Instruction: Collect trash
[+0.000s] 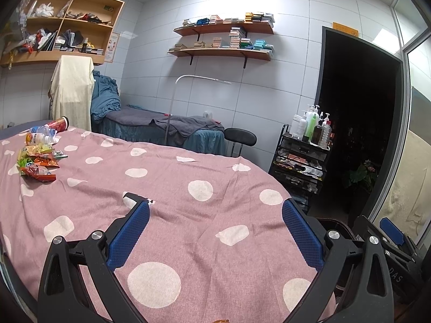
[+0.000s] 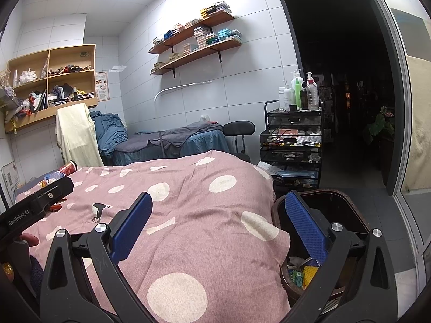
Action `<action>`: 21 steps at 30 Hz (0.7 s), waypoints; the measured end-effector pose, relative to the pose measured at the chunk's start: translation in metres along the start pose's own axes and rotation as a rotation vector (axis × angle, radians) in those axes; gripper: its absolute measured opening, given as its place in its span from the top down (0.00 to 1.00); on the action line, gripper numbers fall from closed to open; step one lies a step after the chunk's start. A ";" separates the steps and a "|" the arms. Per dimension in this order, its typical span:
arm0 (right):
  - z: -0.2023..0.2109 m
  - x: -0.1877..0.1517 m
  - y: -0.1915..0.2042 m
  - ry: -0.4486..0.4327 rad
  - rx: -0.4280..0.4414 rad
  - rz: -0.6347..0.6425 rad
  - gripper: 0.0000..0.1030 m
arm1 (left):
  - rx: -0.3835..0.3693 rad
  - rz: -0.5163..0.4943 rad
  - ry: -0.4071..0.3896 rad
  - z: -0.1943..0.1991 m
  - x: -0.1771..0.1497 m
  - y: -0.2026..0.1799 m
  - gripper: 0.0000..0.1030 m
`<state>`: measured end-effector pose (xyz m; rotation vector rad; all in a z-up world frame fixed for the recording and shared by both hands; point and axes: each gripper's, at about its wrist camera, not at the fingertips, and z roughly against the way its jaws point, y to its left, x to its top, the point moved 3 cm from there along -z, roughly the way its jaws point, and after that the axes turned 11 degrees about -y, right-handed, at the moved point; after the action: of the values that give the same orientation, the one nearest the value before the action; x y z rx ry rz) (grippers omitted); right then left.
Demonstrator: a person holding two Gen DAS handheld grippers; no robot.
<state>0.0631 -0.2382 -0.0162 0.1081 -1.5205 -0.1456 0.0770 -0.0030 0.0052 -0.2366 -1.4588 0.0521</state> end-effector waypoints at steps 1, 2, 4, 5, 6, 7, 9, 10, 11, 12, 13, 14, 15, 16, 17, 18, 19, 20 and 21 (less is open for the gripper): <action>0.000 0.000 0.000 0.000 0.001 0.000 0.05 | 0.001 0.003 -0.002 0.001 0.000 0.001 0.05; 0.000 0.000 0.000 0.000 0.001 0.000 0.05 | 0.003 0.004 -0.003 0.001 -0.001 0.001 0.05; 0.000 0.000 0.000 0.000 0.001 0.000 0.05 | 0.008 0.005 -0.002 0.002 -0.002 0.002 0.05; 0.000 0.000 -0.001 0.000 0.000 0.000 0.05 | 0.011 0.003 -0.001 0.001 -0.002 0.002 0.05; 0.000 0.000 0.000 0.001 0.001 -0.001 0.05 | 0.012 0.000 -0.001 0.001 -0.002 0.002 0.05; 0.000 0.000 0.000 0.001 0.001 -0.001 0.05 | 0.013 -0.004 0.000 0.001 -0.002 0.001 0.05; 0.000 0.000 0.000 0.000 0.001 0.000 0.05 | 0.015 -0.008 0.004 0.000 -0.002 0.001 0.05; 0.000 0.000 0.000 0.000 0.001 0.000 0.05 | 0.014 -0.010 0.005 0.001 -0.002 0.000 0.05; 0.000 0.000 0.000 0.001 0.002 0.000 0.05 | 0.014 -0.011 0.007 0.001 -0.002 0.000 0.05; 0.000 0.000 0.000 0.002 0.002 0.001 0.05 | 0.014 -0.012 0.008 0.001 -0.002 0.000 0.05; 0.000 0.000 0.000 0.002 0.001 0.001 0.05 | 0.013 -0.013 0.010 0.001 -0.002 0.000 0.05; 0.000 0.000 0.000 0.004 0.000 0.002 0.05 | 0.012 -0.013 0.011 0.001 -0.002 -0.001 0.05; 0.000 -0.001 0.000 0.005 0.000 0.002 0.05 | 0.013 -0.015 0.011 0.001 -0.001 -0.002 0.05; 0.000 -0.001 -0.001 0.006 0.000 0.001 0.05 | 0.013 -0.017 0.011 0.001 -0.001 -0.002 0.05; 0.000 -0.001 0.000 0.005 0.000 0.001 0.05 | 0.012 -0.019 0.011 0.001 -0.001 -0.003 0.05; 0.000 -0.001 -0.001 0.006 0.000 0.001 0.05 | 0.012 -0.019 0.010 0.001 -0.001 -0.003 0.05; 0.000 -0.001 -0.001 0.006 0.000 0.002 0.05 | 0.013 -0.018 0.010 0.001 -0.001 -0.003 0.05; 0.000 -0.001 0.000 0.006 0.000 0.002 0.05 | 0.012 -0.018 0.011 0.001 -0.001 -0.003 0.05; 0.000 -0.002 -0.001 0.007 0.000 0.001 0.05 | 0.011 -0.019 0.012 0.001 -0.001 -0.003 0.05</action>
<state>0.0631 -0.2385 -0.0181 0.1071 -1.5135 -0.1442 0.0752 -0.0064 0.0051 -0.2140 -1.4483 0.0429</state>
